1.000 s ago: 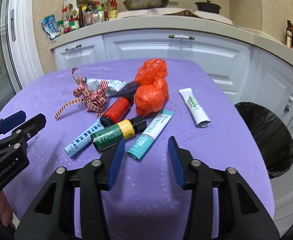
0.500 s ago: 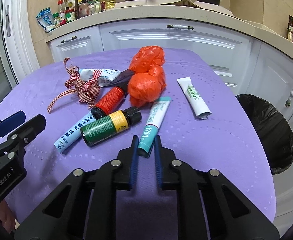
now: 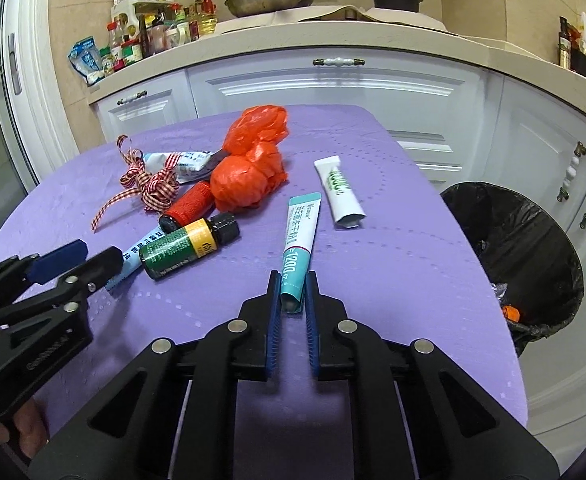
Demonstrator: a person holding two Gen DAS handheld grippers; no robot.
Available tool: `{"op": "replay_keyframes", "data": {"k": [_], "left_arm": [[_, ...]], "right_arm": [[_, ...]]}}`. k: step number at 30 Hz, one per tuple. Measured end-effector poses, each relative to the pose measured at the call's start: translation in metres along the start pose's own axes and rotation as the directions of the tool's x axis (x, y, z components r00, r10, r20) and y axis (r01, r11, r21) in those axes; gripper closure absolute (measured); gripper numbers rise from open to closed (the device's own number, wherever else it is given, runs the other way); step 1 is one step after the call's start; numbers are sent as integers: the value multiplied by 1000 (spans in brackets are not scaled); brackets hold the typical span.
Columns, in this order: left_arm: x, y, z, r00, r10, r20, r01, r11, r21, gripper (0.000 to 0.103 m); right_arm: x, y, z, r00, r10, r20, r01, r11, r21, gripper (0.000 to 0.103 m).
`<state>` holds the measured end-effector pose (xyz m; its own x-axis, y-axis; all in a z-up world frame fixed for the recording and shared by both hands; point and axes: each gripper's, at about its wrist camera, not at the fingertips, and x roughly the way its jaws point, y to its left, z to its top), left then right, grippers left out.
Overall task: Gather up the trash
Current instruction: 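Grasp the teal tube with the right tool while the left tool grasps the light blue tube, then carry both tubes over the black bin and open both tools to drop them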
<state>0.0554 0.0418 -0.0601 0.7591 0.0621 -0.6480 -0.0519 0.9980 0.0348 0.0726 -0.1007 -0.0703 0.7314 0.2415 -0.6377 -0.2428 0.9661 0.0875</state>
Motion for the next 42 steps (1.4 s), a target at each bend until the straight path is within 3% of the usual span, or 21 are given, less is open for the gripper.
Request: {"op": "replay_keyframes", "data": {"k": [2, 7, 15, 42], "left_arm": [[2, -3, 0, 1000, 4, -4, -4, 1000, 9, 60], [7, -8, -1, 1000, 2, -18, -1, 999, 39, 86], [3, -12, -3, 1000, 15, 9, -15, 998, 58, 97], [-30, -2, 2, 993, 62, 100, -60, 998, -22, 99]], "right_arm": [[-1, -3, -1, 1000, 4, 3, -4, 1000, 4, 91], [-2, -9, -3, 1000, 13, 9, -14, 1000, 14, 91], [-5, -11, -6, 1000, 17, 21, -18, 1000, 15, 91], [-31, -11, -3, 995, -28, 92, 31, 999, -27, 92]]}}
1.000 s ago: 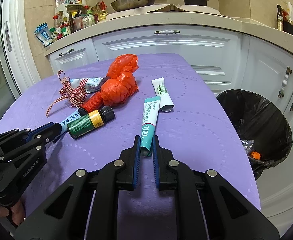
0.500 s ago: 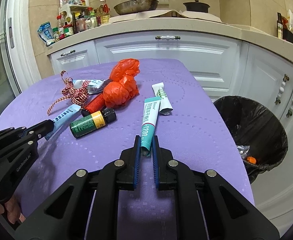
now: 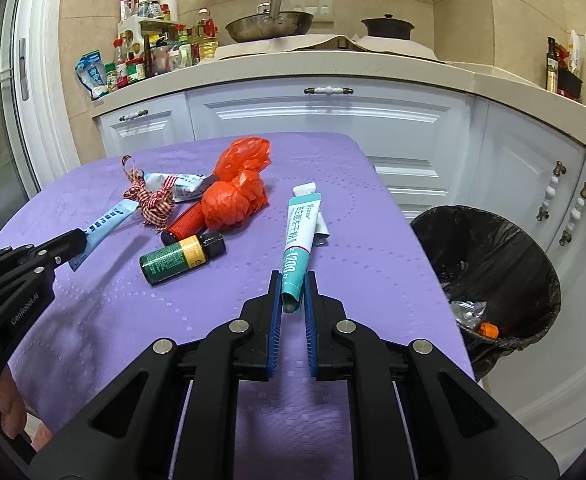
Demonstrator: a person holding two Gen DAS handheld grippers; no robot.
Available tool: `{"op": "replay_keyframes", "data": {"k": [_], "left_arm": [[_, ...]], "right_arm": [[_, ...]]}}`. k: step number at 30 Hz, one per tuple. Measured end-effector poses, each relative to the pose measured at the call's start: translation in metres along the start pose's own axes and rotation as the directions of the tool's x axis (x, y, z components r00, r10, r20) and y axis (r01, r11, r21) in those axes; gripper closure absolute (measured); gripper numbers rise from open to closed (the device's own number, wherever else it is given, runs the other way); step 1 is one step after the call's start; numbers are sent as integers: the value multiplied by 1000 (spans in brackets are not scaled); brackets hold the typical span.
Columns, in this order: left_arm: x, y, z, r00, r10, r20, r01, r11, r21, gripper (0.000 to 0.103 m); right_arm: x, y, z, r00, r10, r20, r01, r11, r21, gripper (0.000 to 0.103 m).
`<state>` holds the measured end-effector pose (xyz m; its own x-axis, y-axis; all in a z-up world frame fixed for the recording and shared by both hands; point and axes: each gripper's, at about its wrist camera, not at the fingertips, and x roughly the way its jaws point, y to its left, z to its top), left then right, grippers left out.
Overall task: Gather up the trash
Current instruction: 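Carry both tubes over the black bin and open both tools to drop them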
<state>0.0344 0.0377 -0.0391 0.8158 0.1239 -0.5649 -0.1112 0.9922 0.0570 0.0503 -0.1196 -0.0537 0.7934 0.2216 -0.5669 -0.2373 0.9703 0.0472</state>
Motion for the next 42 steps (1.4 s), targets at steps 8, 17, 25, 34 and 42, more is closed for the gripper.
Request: {"op": "replay_keyframes", "data": {"k": [8, 17, 25, 34, 42], "left_arm": [[-6, -3, 10, 1000, -22, 19, 23, 1000, -16, 99], [-13, -28, 24, 996, -71, 60, 70, 997, 10, 99], [-5, -72, 38, 986, -158, 51, 155, 987, 48, 99], [3, -140, 59, 962, -261, 75, 253, 962, 103, 99], [15, -195, 67, 949, -306, 70, 294, 945, 144, 99]], "right_arm": [[-8, -15, 6, 999, -31, 21, 31, 999, 19, 92], [-21, -39, 9, 996, -80, 50, 77, 995, 57, 92], [-30, -82, 11, 985, -155, 71, 147, 983, 108, 92], [-35, -142, 17, 963, -255, 86, 237, 956, 171, 92], [-27, -188, 19, 950, -302, 78, 281, 937, 206, 92]]}}
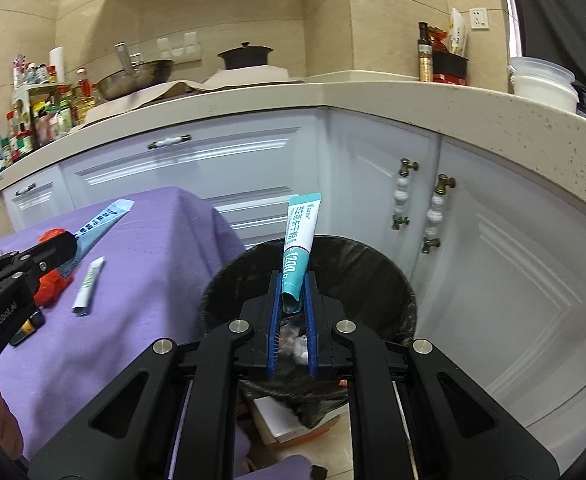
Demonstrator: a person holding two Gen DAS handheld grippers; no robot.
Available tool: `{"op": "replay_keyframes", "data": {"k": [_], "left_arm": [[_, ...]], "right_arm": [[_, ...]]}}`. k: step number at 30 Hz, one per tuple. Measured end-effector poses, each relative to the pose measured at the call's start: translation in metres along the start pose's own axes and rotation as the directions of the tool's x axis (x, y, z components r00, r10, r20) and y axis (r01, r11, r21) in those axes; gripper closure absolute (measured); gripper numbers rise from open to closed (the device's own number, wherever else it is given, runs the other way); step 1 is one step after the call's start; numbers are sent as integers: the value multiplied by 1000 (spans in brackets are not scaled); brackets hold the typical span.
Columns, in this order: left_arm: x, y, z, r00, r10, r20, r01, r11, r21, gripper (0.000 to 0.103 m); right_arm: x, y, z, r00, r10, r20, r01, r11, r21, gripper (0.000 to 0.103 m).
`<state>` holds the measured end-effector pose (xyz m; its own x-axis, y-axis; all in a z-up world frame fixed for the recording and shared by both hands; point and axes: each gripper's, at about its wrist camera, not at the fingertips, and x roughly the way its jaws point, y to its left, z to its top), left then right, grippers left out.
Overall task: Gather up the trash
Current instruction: 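Carry both tubes over the black bin and open both tools to drop them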
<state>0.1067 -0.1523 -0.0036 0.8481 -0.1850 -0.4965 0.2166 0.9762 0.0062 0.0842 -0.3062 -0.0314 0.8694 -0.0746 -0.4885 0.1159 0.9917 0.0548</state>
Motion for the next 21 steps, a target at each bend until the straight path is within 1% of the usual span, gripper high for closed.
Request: {"op": "replay_keyframes", "data": {"k": [4, 10, 21], "left_arm": [[17, -19, 3, 1000, -9, -5, 9, 1000, 13, 99], [38, -37, 7, 1000, -8, -21, 8, 1000, 20, 99], [75, -62, 9, 997, -9, -81, 12, 999, 33, 99]], "right_arm": [[10, -15, 2, 1000, -11, -4, 11, 1000, 14, 92], [26, -33, 4, 1000, -27, -8, 27, 999, 29, 92], [58, -56, 6, 998, -48, -30, 50, 997, 57, 92]]}}
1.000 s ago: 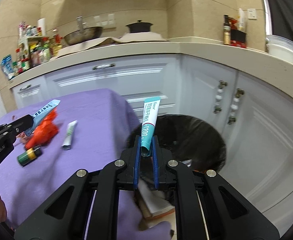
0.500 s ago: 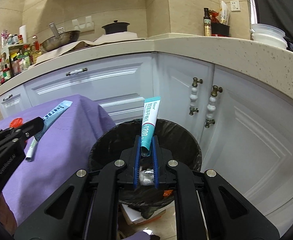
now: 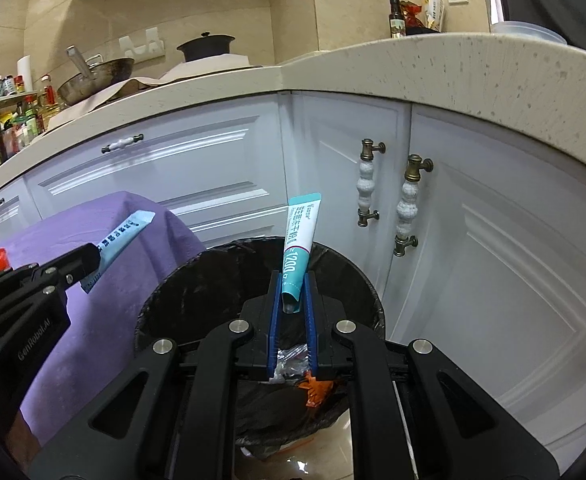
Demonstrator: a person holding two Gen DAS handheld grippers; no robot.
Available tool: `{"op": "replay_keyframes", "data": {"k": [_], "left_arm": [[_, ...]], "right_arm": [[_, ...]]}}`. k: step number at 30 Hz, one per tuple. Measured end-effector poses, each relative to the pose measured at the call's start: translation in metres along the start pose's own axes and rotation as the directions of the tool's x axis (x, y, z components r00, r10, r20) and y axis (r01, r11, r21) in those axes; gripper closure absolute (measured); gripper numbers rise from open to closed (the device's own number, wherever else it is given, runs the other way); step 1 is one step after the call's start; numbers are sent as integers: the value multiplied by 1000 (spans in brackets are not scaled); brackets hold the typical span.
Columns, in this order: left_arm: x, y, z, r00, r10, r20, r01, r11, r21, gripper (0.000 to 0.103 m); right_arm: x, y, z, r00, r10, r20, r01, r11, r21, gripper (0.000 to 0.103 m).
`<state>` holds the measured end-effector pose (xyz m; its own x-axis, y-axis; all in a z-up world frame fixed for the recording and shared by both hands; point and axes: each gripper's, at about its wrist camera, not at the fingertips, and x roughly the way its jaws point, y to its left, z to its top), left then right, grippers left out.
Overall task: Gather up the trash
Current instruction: 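Carry both tubes over the black bin and open both tools to drop them, then move both open tools back over the table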
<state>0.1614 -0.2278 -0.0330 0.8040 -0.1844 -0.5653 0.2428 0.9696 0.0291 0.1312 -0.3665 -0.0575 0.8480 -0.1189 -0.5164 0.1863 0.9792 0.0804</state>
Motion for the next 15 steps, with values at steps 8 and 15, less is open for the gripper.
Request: {"op": "replay_keyframes", "data": {"k": [8, 15], "left_arm": [[17, -1, 4, 998, -18, -59, 17, 1000, -14, 81], [12, 10, 4, 999, -3, -43, 1, 999, -40, 65]], "right_arm": [[18, -4, 0, 1000, -19, -9, 20, 1000, 22, 68], [15, 5, 1, 1000, -14, -9, 14, 1000, 14, 68]]}}
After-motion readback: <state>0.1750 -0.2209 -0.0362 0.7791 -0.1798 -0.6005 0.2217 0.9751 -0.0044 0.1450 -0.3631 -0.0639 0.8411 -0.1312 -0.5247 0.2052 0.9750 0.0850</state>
